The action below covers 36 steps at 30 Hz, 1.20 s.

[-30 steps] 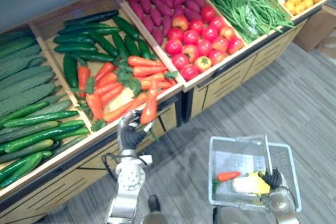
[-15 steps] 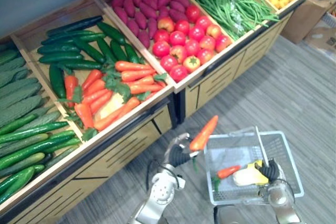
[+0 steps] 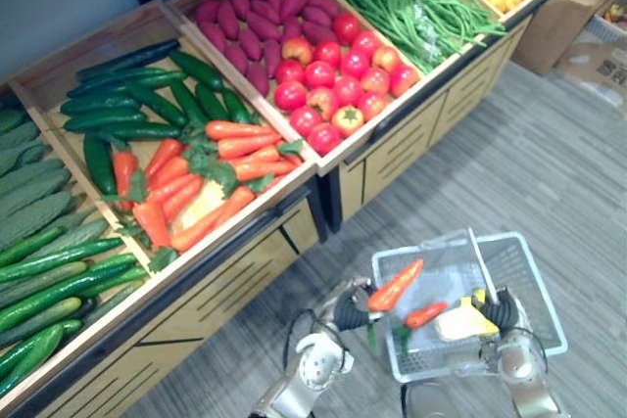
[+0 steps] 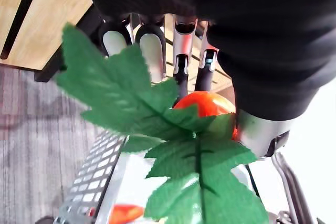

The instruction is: Pick vegetable in the basket

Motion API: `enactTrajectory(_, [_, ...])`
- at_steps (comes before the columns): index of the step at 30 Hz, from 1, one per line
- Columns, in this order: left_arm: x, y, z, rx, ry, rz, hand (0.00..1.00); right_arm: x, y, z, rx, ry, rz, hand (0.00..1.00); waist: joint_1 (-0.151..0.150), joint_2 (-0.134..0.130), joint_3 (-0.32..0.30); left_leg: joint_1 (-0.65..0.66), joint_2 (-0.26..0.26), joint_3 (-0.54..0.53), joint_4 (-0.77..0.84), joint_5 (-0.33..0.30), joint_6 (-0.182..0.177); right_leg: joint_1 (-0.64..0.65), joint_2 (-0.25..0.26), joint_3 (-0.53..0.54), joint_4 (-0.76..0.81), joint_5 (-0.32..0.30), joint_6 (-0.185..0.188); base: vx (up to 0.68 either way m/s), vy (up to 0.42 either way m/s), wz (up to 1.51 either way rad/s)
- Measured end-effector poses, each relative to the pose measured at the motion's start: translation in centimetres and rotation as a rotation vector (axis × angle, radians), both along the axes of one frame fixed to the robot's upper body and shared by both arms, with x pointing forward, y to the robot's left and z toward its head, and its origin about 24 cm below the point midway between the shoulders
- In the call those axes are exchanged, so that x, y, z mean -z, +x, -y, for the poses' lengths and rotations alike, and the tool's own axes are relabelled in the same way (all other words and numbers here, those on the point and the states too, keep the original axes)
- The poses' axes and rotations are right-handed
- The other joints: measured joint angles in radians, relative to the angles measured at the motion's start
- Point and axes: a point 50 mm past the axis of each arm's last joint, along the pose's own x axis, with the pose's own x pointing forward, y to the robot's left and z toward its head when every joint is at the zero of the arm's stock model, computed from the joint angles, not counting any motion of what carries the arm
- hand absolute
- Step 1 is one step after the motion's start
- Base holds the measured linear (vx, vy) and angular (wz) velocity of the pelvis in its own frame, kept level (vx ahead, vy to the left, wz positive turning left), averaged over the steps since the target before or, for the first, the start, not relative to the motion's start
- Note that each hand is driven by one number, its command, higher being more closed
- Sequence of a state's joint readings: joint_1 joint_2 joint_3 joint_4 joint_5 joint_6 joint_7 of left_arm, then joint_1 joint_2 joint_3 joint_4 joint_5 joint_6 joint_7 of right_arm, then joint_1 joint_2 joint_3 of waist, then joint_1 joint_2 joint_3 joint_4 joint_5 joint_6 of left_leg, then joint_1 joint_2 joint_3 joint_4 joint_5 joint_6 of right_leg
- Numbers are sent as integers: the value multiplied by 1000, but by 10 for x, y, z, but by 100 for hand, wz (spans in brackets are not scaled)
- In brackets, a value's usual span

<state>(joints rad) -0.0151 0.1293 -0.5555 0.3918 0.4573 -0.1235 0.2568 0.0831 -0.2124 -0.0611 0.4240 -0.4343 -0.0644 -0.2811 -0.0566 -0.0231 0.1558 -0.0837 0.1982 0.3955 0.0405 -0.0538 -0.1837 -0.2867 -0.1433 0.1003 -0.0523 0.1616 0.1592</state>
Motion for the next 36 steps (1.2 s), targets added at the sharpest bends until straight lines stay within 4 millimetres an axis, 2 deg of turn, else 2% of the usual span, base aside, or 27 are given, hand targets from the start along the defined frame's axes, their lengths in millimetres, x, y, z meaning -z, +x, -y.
enactTrajectory(4, [6, 2, 4, 45, 62, -2, 100, -3, 3, -3, -5, 6, 20, 100, -7, 0, 0, 0, -2, 0, 0, -1, 1, -5, 0, 7, 0, 1, 2, 3, 7, -3])
enactTrajectory(6, [11, 3, 7, 79, 113, -3, 100, -3, 4, -7, -14, 12, 24, 100, -23, 0, 0, 0, -3, 0, 0, -2, 1, -5, -1, 8, 0, 2, 2, 0, 0, 0])
enactTrajectory(12, [11, 10, 21, 140, 169, 12, 100, -2, 3, -11, 0, 22, 32, 100, -26, 0, 0, 0, -6, 0, -1, -7, 0, -6, -1, 18, -14, 7, 10, 7, 7, -4])
enactTrajectory(19, [8, 7, 54, 245, 179, 38, 100, -2, 3, -15, -1, 21, 39, 100, -28, -1, 0, 0, -9, 4, -2, -16, 1, -9, -2, 26, -15, 8, 9, 0, 0, 0])
enactTrajectory(20, [6, 4, 62, 269, 173, 43, 0, -2, 3, -15, -1, 21, 40, 100, -28, -1, 1, 0, -9, 6, -2, -17, 1, -10, -2, 28, -15, 8, 9, 16, 11, -3])
enactTrajectory(24, [1, 3, 80, 341, 180, 74, 0, -2, 4, -17, -6, 23, 43, 100, -41, -4, 2, 1, -8, 7, -3, -19, -1, -11, -1, 32, -15, 7, 10, 5, 3, -1])
enactTrajectory(26, [1, 5, 82, 353, 200, 82, 0, -3, 6, -18, -13, 23, 46, 100, -51, -6, 3, 2, -8, 10, -3, -20, -1, -12, 0, 35, -14, 7, 10, 2, 5, -4])
enactTrajectory(36, [-3, 4, 92, 409, 198, 91, 0, 2, 5, -26, -12, 46, 24, 100, -52, -38, 3, 16, -8, 26, -5, -21, -1, -12, 3, 50, -6, 6, 12, 3, 5, -4])
